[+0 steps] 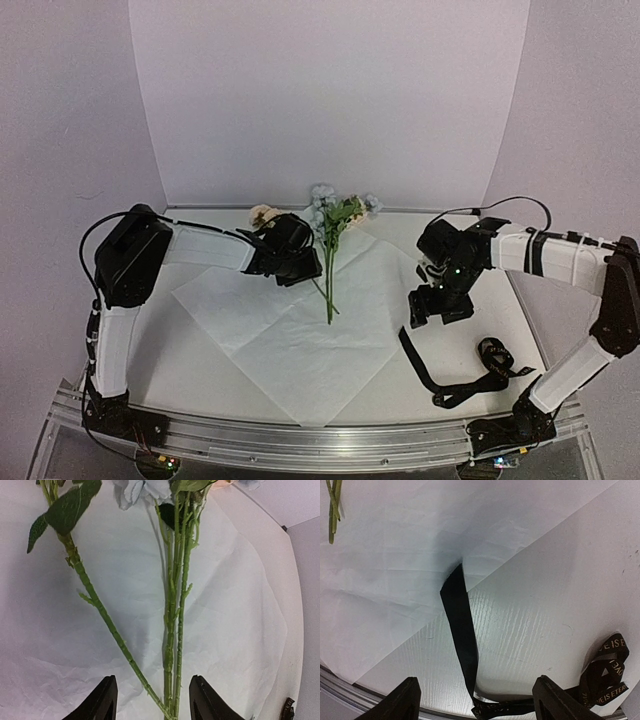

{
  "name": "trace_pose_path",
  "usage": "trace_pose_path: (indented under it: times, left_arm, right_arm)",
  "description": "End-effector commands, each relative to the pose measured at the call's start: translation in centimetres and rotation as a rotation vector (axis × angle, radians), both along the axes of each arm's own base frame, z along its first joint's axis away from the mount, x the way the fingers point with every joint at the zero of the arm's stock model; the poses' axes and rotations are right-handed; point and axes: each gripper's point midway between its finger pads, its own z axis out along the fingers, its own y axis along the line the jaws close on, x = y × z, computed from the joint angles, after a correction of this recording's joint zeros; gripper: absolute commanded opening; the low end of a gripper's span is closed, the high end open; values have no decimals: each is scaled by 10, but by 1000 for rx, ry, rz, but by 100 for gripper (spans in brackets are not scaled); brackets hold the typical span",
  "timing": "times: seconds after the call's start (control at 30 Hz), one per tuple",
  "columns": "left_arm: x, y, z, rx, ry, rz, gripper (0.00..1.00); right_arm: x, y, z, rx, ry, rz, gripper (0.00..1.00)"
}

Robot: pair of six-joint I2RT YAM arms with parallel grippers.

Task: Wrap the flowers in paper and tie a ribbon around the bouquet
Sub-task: Place the fake flower on the flattened wrapping paper, then adjust the fake flower with the flattened wrapping paper.

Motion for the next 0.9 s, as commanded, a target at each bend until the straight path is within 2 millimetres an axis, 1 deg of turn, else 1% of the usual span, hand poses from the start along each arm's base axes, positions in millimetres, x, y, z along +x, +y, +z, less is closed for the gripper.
trace_pose_path:
  times: [0.0, 0.07, 0.1, 0.17, 0.2, 0.23, 0.3, 0.43, 0.53, 0.67, 0.77, 0.87]
  left_arm:
    - [9, 13, 39, -36, -74, 1, 52]
    - [18, 19, 33, -3, -67, 25, 52]
    - [25, 20, 34, 9, -74, 35, 52]
    - [37, 25, 21, 69, -65, 65, 51]
    - [46, 23, 20, 86, -70, 77, 51]
    - [53, 25, 18, 110, -71, 95, 51]
    - [64, 31, 4, 167, -52, 135, 50]
    - [83, 38, -11, 241, -53, 173, 49]
    - [89, 47, -16, 295, -55, 209, 49]
    - [95, 51, -17, 302, -67, 223, 49]
    - [101, 50, -22, 298, -61, 215, 49]
    - [105, 44, -26, 290, -63, 197, 47]
  right_arm:
    - [-5, 6, -13, -10, 53, 3, 74]
    - [-6, 5, -18, -17, 64, -4, 72]
    - [-7, 5, -21, -22, 70, -7, 72]
    - [-10, 2, -24, -29, 78, -11, 70]
    - [-11, 1, -26, -31, 80, -13, 69]
    - [-14, 0, -27, -32, 85, -15, 68]
    - [-18, -2, -29, -29, 94, -23, 65]
    - [-29, -7, -35, -24, 111, -40, 61]
    - [-35, -12, -39, -24, 112, -48, 61]
    - [-41, -19, -41, -30, 104, -54, 60]
    - [-45, -20, -43, -30, 113, -54, 57]
    - [-50, -22, -47, -25, 127, -68, 55]
